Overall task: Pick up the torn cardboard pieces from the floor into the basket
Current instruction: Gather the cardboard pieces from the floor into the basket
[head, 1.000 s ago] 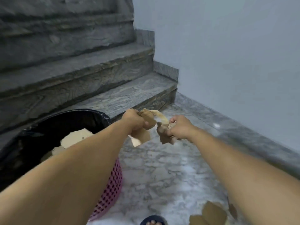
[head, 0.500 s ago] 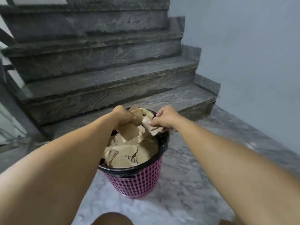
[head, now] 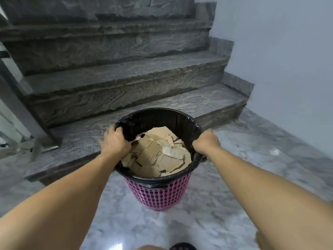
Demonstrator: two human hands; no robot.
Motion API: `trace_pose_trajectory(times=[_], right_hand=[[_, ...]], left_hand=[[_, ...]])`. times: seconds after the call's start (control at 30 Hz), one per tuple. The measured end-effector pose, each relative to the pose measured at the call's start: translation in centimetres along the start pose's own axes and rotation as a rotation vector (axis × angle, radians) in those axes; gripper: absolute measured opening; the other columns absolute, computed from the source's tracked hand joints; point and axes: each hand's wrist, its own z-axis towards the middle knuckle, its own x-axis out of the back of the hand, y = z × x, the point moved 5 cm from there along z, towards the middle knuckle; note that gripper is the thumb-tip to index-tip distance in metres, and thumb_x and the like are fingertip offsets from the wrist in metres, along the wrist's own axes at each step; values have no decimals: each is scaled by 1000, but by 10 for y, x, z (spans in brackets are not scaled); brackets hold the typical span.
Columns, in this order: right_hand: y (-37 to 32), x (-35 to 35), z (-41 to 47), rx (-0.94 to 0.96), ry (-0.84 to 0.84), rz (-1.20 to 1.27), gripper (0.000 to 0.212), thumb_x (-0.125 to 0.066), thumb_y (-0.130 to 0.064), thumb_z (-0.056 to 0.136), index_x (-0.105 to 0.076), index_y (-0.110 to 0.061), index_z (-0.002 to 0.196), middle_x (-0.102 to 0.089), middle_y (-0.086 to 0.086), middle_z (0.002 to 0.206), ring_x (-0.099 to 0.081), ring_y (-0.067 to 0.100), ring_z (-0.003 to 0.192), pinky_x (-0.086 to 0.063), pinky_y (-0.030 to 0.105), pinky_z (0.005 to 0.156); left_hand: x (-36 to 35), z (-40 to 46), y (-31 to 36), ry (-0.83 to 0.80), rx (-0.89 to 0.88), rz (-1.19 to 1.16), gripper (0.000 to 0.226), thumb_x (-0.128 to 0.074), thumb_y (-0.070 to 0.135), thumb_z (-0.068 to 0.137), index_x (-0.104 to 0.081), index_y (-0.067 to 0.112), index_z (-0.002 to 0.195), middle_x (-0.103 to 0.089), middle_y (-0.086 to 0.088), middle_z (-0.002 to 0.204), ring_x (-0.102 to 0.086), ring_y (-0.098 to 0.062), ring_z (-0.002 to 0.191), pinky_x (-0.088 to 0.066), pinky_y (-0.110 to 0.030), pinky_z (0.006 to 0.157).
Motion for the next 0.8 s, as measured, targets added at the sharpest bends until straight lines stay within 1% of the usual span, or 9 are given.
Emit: trace_pose_trajectory(times=[0.07, 0.13, 0.23, 0.3, 0.4, 0.47, 0.5, 0.63, 0.8], right_hand=[[9, -8, 1, -78, -103, 239, 21, -60, -6, 78, -59, -1, 98, -66, 15, 101, -68, 37, 86, -61, 47, 63], [17, 0, 3, -83, -68, 307, 15, -58, -3, 77, -60, -3, 91, -65, 15, 97, -67, 35, 84, -61, 49, 71], [38, 29, 9, -115, 51, 355, 16, -58, -1, 80, -61, -4, 96, -63, 13, 97, -64, 29, 79, -59, 33, 63], [62, 51, 15, -160, 119, 418, 15, -57, 0, 82, -60, -3, 97, -61, 12, 94, -60, 26, 75, -54, 29, 57], [101, 85, 23, -234, 214, 529, 8, -56, 5, 80, -58, 0, 86, -60, 12, 87, -62, 27, 75, -58, 37, 71], [131, 113, 30, -277, 293, 601, 9, -55, 7, 76, -56, 0, 81, -63, 14, 89, -66, 31, 79, -59, 54, 73], [141, 122, 34, -291, 314, 619, 10, -54, 8, 75, -57, 0, 82, -65, 15, 90, -67, 33, 81, -59, 58, 70], [189, 165, 53, -350, 428, 633, 22, -57, 5, 76, -62, -1, 97, -67, 13, 91, -69, 33, 80, -61, 50, 71], [229, 200, 83, -392, 496, 782, 26, -59, 8, 79, -61, 0, 103, -66, 14, 95, -67, 35, 79, -60, 56, 59]], left_hand=[[-2, 3, -7, -12, 12, -42, 53, -63, 24, 83, -51, 9, 133, -37, -12, 146, -37, -36, 131, -37, -48, 107], [-6, 5, -2, -16, -27, -73, 57, -67, 28, 81, -52, 10, 132, -40, -11, 145, -39, -34, 130, -39, -45, 107], [-16, 8, 31, -53, -121, -115, 58, -68, 36, 81, -54, 6, 128, -44, -13, 142, -43, -34, 129, -39, -41, 107], [-29, 9, 64, -94, -198, -142, 66, -62, 51, 80, -54, 7, 129, -43, -13, 144, -40, -33, 132, -37, -43, 108], [-54, -2, 123, -142, -300, -162, 75, -55, 56, 87, -40, 8, 143, -25, -12, 157, -18, -27, 146, -21, -41, 119], [-74, -13, 174, -196, -402, -142, 82, -48, 60, 90, -27, 7, 149, -11, -11, 161, -4, -24, 149, -12, -42, 121], [-79, -19, 192, -207, -439, -132, 85, -43, 63, 90, -24, 7, 150, -7, -10, 162, 0, -24, 150, -10, -44, 121], [-113, -39, 270, -289, -561, -133, 92, -30, 71, 89, -15, 7, 153, 2, -10, 162, 6, -22, 149, -2, -49, 120], [-148, -37, 351, -275, -650, -173, 97, -28, 72, 88, -2, 5, 153, 11, -11, 161, 11, -24, 149, 0, -48, 120]])
